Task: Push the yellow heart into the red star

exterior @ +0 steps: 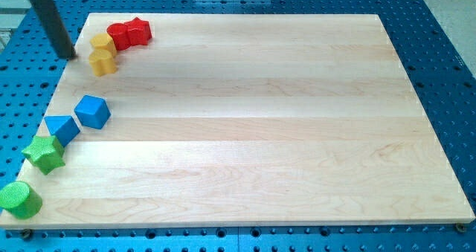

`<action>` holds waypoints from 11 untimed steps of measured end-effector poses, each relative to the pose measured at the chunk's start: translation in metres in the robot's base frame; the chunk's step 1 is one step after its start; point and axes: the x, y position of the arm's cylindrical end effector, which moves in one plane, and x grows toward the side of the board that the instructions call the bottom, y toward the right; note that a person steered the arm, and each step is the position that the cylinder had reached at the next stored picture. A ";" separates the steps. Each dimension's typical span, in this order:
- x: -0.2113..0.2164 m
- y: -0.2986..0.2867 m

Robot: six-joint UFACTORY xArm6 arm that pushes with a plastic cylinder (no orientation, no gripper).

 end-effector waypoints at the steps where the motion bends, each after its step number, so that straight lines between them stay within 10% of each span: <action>1: 0.020 0.021; 7: -0.021 0.135; 9: 0.012 0.169; 11: 0.094 0.071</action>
